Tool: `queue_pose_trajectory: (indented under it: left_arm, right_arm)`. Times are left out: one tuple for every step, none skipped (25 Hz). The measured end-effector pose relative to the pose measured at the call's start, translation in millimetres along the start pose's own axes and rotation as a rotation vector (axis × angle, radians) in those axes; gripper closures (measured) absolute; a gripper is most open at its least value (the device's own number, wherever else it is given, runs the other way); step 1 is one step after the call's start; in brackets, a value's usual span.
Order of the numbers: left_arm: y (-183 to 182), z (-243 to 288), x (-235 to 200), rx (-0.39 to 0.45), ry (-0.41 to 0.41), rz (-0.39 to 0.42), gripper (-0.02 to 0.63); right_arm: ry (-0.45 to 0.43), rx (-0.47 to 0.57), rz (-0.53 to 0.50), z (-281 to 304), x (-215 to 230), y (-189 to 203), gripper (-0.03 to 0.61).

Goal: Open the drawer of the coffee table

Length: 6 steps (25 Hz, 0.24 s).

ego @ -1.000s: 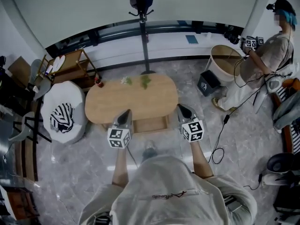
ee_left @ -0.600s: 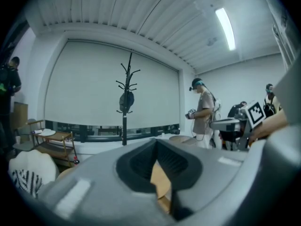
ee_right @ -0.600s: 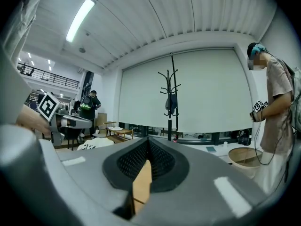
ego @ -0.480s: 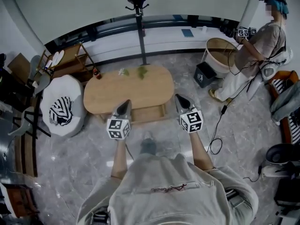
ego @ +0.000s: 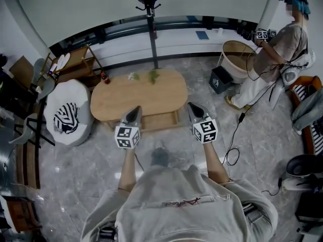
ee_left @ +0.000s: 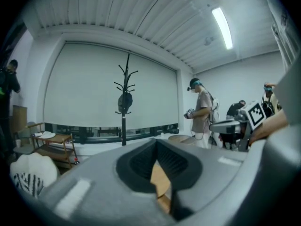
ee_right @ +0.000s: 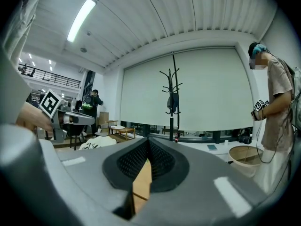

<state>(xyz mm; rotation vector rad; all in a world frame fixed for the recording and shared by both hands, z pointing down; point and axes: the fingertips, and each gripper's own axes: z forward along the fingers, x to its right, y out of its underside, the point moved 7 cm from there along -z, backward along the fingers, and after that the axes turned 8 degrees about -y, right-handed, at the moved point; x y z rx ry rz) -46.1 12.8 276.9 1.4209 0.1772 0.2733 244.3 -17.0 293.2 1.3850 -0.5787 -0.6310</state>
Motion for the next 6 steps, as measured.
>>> queue_pose_trajectory:
  left_arm:
    - [0.7,-0.5,1.0,0.0,0.0,0.004,0.614]
    - [1.3,-0.6,1.3,0.0,0.0,0.009,0.614]
    - [1.6,-0.3,1.0,-0.001,0.0,0.013,0.614]
    - [1.5,0.3,0.2,0.0,0.0,0.016,0.614]
    - [1.2,1.2,-0.8,0.001,-0.001,0.018,0.614]
    - [0.8,2.2,-1.9,0.001,-0.001,0.019,0.614]
  right_arm:
    - [0.003,-0.001,0.003,-1.2,0.5,2.1,0.574]
    - [0.006,0.0,0.007,-1.6,1.0,3.5,0.574]
    - [0.007,0.001,0.009,-1.0,1.4,4.2,0.574]
    - [0.007,0.002,0.008,0.5,1.7,4.1,0.574]
    - [0.005,0.003,0.007,2.5,2.0,3.6,0.574]
    - [0.004,0.005,0.006,4.6,2.4,3.0,0.574]
